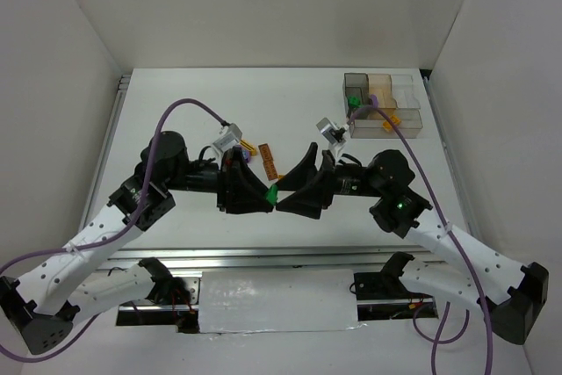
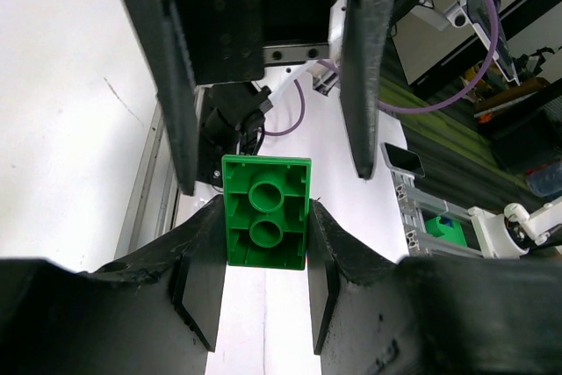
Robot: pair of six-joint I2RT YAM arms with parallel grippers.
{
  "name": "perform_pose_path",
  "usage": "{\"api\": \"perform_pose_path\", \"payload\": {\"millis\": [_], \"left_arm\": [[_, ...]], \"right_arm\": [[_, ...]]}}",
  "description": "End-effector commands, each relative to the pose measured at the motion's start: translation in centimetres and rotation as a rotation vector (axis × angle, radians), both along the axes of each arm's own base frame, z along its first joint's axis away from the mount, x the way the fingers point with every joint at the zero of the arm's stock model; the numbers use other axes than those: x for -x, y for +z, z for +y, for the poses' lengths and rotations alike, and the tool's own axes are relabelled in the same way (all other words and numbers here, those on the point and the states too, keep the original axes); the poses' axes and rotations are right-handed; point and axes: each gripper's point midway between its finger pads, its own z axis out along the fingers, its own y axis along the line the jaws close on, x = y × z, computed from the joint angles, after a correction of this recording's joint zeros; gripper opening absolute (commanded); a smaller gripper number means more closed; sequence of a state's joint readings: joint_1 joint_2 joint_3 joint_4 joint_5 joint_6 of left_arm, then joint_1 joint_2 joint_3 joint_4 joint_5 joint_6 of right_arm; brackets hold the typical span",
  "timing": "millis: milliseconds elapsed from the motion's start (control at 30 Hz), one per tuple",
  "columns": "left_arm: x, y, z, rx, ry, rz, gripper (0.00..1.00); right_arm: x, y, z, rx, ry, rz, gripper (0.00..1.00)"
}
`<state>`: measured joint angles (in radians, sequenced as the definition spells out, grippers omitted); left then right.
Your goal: Sort the legos into containers by color
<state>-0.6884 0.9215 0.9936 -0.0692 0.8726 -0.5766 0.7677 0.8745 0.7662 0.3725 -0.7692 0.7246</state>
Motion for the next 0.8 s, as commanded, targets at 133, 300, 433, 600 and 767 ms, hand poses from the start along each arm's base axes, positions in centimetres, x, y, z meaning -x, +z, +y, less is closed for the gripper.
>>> {"api": "perform_pose_path", "payload": {"millis": [133, 300, 433, 600, 767], "left_arm": [[-0.2, 0.3, 0.0, 0.019, -0.004, -0.038, 0.00], [-0.3, 0.2, -0.1, 0.015, -0.006, -0.038, 0.00], [-0.3, 0.5, -0.1, 0.018, -0.006, -0.046, 0.00], [-0.5, 0.6, -0.2, 0.014, -0.003, -0.047, 0.00], [-0.9, 0.5, -0.5, 0.003, 0.000, -0.037, 0.04]], "right_arm": [[-0.6, 2.3, 0.9, -0.023, -0.040, -0.064, 0.60], [-0.6, 1.9, 1.1, -0.019, -0.039, -0.049, 0.30], [-0.6, 1.4, 1.4, -0.008, -0.035, -0.039, 0.33], [-0.5, 0.9, 1.5, 0.000, -0.031, -0.039, 0.38], [-1.2, 0.3, 1.6, 0.018, -0.071, -0.053, 0.00]]}}
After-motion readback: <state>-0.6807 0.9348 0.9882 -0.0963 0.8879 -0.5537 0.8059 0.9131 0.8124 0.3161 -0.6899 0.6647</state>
